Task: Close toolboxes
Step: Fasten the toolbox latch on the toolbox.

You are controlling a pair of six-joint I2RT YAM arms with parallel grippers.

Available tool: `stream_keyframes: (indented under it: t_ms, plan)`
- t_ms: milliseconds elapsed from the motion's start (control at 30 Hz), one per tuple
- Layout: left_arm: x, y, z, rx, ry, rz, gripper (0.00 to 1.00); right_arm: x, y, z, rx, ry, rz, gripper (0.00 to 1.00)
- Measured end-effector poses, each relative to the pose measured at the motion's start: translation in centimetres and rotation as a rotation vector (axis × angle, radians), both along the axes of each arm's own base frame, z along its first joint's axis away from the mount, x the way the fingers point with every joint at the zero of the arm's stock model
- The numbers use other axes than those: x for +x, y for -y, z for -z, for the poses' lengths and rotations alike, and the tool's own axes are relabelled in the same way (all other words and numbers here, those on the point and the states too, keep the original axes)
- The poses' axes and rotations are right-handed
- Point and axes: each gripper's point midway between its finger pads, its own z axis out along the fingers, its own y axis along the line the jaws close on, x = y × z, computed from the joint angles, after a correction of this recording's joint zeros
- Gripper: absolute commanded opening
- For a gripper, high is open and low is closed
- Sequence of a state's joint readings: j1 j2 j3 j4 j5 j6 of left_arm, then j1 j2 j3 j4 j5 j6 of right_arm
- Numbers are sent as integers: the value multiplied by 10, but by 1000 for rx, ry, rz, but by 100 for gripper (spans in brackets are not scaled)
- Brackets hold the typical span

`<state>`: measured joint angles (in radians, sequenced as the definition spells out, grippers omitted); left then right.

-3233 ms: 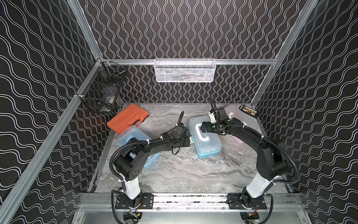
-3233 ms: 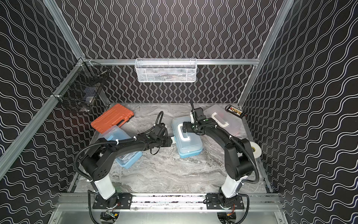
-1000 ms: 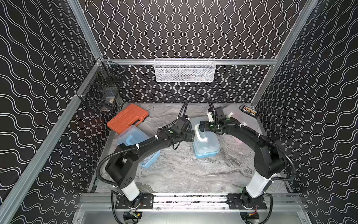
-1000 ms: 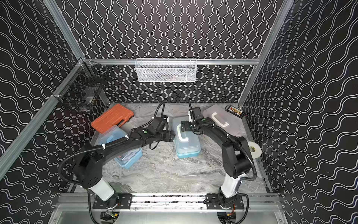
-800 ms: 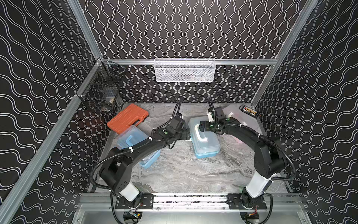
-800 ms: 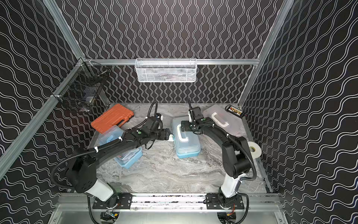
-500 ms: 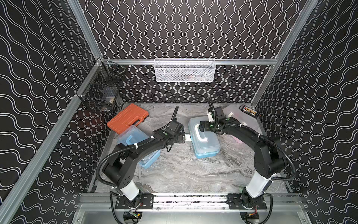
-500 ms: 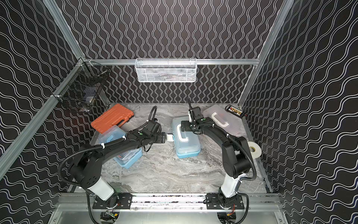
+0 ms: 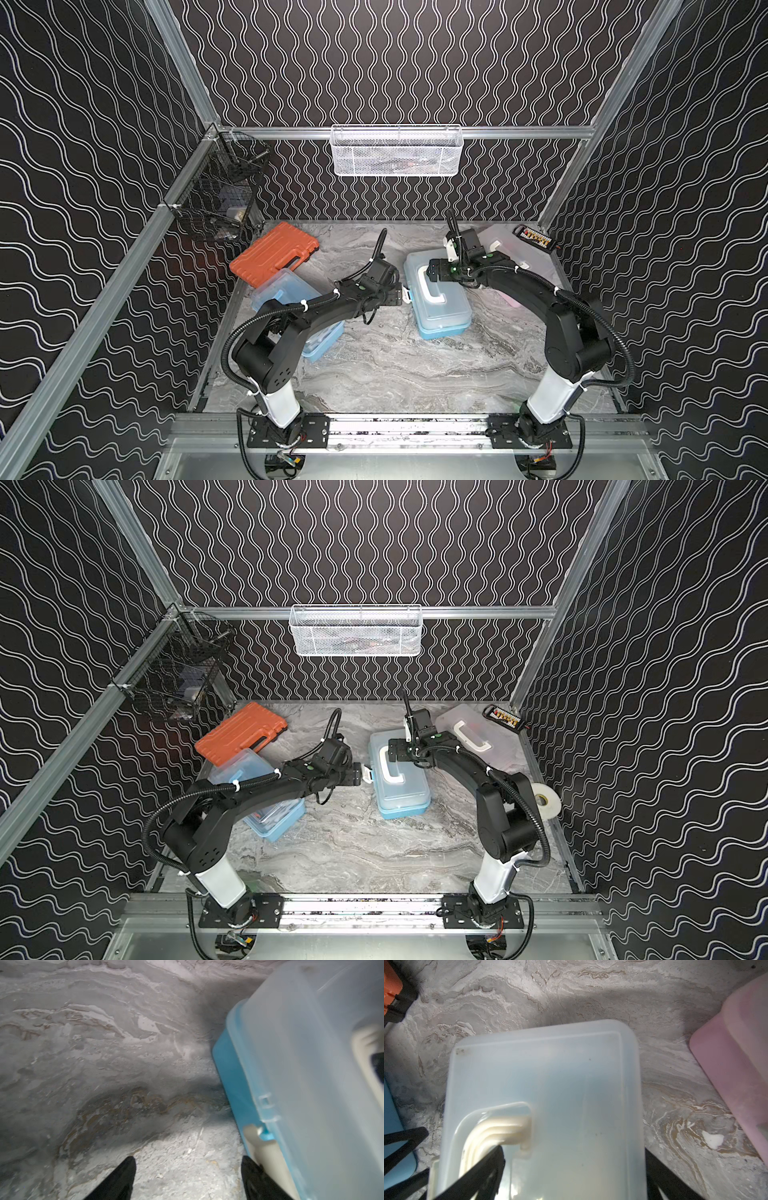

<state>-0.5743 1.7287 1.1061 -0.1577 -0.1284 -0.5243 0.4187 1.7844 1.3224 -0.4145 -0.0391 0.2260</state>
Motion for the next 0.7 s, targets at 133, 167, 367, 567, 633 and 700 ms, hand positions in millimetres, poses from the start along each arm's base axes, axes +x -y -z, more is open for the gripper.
stream_keyframes:
  t_ms: [133,167,367,567,633,700]
  plan:
    - [2,14,-9,-32,25,32,84,0,0,1,-1,-2,0,96]
    - [2,15,-8,-32,25,33,84,0,0,1,-1,-2,0,96]
    - [1,17,-4,-28,17,40,84,0,0,2,-1,-4,0,96]
    - [3,22,-2,-44,23,49,84,0,0,1,0,-4,-1,96]
    - [4,23,4,-40,16,49,84,0,0,1,1,-3,-1,96]
    - [4,21,13,-23,3,41,84,0,-1,1,1,-3,-2,96]
